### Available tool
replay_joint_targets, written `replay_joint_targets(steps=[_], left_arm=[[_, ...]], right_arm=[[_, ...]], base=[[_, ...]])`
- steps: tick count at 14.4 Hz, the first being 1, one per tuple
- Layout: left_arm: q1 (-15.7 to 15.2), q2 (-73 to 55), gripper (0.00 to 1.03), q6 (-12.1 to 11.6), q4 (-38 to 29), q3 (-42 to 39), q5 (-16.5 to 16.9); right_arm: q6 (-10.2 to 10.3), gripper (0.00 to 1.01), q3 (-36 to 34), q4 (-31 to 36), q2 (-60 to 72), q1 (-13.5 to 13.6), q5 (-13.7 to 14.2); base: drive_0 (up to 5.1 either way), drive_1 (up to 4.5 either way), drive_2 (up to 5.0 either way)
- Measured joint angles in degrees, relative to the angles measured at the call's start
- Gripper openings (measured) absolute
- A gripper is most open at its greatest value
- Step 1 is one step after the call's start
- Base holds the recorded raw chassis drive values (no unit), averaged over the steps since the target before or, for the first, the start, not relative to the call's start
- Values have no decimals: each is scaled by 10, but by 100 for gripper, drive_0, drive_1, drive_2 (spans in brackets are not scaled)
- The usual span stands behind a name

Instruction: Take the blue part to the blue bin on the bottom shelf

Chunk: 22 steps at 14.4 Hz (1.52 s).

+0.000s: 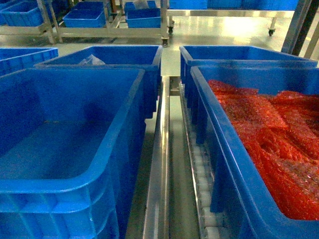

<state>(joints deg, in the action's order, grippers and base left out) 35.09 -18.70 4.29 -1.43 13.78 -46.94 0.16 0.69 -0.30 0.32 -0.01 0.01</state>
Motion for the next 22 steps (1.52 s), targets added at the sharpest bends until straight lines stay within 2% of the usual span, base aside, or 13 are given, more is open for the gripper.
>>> replay_joint_targets(steps=[11,13,14,16,17,18,19,21,22], left_arm=[[0,0,43,0,1,0,0],[-14,-22,43,-5,-18,5,70],[-39,-68,43,-5,-51,21,117],[-112,-226,43,2,-162,86,259],[-149,-314,45,20,-201,127,334],[-176,-399,59,43,-181,173,384],[-181,-457,71,57,-172,181,390],[-177,-459,95,64,-172,166,396],[-177,-448,99,65,-176,172,395]], right_arm=[[0,98,0,0,0,0,0],[0,98,0,0,0,0,0],[0,98,0,0,0,0,0],[0,98,0,0,0,0,0],[0,98,0,0,0,0,0],[0,98,0,0,0,0,0],[0,98,0,0,0,0,0],[0,98,0,0,0,0,0],[0,98,0,0,0,0,0]], base=[[0,0,0],[0,0,0],[0,0,0],[0,0,0],[0,0,0],[0,0,0],[0,0,0],[0,0,0],[0,0,0]])
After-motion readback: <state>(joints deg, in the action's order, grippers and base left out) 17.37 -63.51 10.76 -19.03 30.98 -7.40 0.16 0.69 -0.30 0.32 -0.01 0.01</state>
